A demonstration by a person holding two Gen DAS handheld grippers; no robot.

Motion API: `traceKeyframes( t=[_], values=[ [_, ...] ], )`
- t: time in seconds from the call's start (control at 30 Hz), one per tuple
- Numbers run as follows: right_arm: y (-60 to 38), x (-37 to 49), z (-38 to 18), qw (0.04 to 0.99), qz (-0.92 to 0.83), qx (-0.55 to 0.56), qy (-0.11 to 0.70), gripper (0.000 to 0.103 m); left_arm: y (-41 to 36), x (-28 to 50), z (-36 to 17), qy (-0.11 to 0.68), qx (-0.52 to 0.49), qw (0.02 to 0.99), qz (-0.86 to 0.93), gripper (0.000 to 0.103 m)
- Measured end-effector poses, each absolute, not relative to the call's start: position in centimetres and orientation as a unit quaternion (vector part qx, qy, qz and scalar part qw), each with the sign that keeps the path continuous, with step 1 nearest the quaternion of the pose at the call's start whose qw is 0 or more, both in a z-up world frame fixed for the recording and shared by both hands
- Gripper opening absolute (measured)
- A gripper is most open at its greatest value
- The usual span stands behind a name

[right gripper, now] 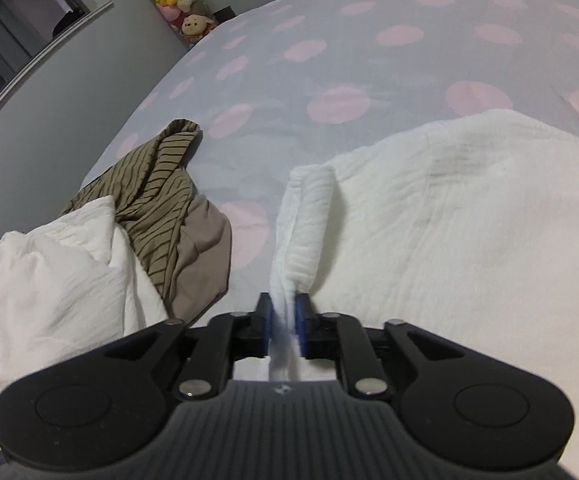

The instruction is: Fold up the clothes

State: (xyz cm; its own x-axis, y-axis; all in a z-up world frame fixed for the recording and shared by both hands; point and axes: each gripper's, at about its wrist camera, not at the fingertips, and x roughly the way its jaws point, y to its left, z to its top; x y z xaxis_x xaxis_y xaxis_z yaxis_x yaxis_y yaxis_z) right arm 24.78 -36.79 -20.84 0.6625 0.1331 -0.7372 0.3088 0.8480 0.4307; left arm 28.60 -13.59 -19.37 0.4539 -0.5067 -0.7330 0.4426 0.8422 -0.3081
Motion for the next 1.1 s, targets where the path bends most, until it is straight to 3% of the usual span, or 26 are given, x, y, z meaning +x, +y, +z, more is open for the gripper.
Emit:
traceKeyframes(
  t=[0.07,0.3,0.5,0.6,0.63,0.67,0.83,0.9,1.0,1.03,1.1],
  values=[
    [-36.8,23.6,-19.6,0.877,-0.041,0.270,0.396,0.036,-13.5,28.2,-18.8,0.442,-0.038,0.852,-0.278,0.019],
    [-38.5,15.4,-15.3,0.908,-0.055,0.242,0.338,0.040,-13.0,26.1,-16.9,0.443,-0.043,0.851,-0.279,0.019],
    [-39.5,8.7,-17.1,0.900,-0.091,0.251,0.344,0.024,-12.6,24.3,-15.2,0.443,-0.048,0.851,-0.279,0.020],
    [-38.9,6.7,-18.5,0.892,-0.078,0.264,0.360,0.024,-12.3,23.9,-15.1,0.456,-0.056,0.841,-0.286,0.032],
    [-38.5,6.1,-18.8,0.892,-0.076,0.259,0.364,0.024,-12.2,23.9,-15.2,0.464,-0.060,0.835,-0.291,0.046],
    [-38.2,5.5,-19.0,0.892,-0.074,0.253,0.368,0.025,-12.1,23.9,-15.4,0.474,-0.064,0.828,-0.294,0.054],
    [-37.4,2.5,-19.7,0.899,-0.079,0.195,0.384,0.025,-12.3,24.5,-17.4,0.524,-0.063,0.806,-0.268,0.054],
    [-37.1,1.4,-19.6,0.905,-0.080,0.160,0.387,0.038,-12.6,24.7,-18.2,0.539,-0.057,0.801,-0.256,0.053],
    [-36.5,-0.1,-19.6,0.911,-0.078,0.105,0.391,0.047,-12.9,24.8,-19.2,0.549,-0.055,0.796,-0.250,0.052],
    [-36.2,-0.5,-19.8,0.911,-0.078,0.084,0.396,0.048,-13.1,24.8,-19.5,0.552,-0.052,0.795,-0.246,0.048],
    [-35.8,-0.8,-20.5,0.908,-0.075,0.051,0.408,0.054,-13.4,24.7,-20.1,0.555,-0.042,0.795,-0.241,0.030]
  ],
)
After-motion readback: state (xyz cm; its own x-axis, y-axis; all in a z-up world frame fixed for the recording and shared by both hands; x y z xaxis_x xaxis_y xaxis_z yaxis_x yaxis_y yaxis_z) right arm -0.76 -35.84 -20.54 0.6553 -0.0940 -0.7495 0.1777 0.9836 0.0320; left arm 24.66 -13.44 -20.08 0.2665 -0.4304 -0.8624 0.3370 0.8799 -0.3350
